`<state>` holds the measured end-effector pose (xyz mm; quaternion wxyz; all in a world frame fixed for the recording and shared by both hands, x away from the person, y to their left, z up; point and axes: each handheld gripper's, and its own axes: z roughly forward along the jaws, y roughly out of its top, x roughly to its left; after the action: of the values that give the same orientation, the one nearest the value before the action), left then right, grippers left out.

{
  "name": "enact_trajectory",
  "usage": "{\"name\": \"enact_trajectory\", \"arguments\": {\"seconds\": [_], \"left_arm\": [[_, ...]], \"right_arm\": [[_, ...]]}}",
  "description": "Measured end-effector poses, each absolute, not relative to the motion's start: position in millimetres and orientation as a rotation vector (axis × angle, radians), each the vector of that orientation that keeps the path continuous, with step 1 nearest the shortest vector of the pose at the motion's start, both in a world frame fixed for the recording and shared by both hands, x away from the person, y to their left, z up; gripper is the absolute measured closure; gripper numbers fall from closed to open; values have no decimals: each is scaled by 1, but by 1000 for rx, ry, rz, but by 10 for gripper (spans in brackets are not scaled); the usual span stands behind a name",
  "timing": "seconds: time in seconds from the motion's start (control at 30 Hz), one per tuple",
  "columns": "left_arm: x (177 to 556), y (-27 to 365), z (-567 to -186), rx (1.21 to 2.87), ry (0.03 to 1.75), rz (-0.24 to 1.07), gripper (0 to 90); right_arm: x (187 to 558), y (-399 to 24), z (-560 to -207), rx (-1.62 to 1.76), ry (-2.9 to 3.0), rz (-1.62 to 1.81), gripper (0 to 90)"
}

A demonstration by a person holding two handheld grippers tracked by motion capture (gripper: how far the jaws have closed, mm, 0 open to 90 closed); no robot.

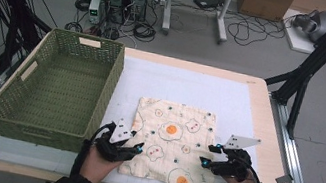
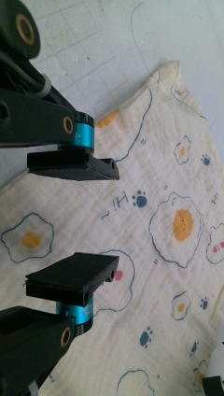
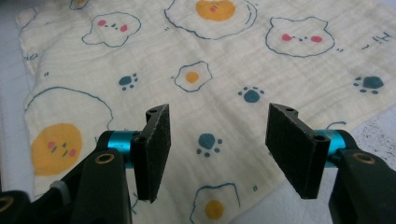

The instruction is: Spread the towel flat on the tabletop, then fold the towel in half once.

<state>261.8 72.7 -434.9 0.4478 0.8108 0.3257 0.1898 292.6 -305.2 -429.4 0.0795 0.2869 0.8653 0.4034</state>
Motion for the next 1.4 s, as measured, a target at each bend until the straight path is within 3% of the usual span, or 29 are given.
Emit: {"name": "enact_trajectory", "arguments": {"seconds": [0.47,0.77,1.1,1.4], "left_arm": [[267,68,-432,2018,811,496,542],[302,42,-418,2031,852,501,614],[341,34,-417,1952,1030,571,677],[352,39,-427,1978,1136,681,671]], "right_arm": [[304,-309,-429,874,2605,1224,406],[334,-310,-412,899,2609,1173,427],[382,-314,-400,991,2546,1137,463],[402,-306,-424,1075,2532,1032,496]]}}
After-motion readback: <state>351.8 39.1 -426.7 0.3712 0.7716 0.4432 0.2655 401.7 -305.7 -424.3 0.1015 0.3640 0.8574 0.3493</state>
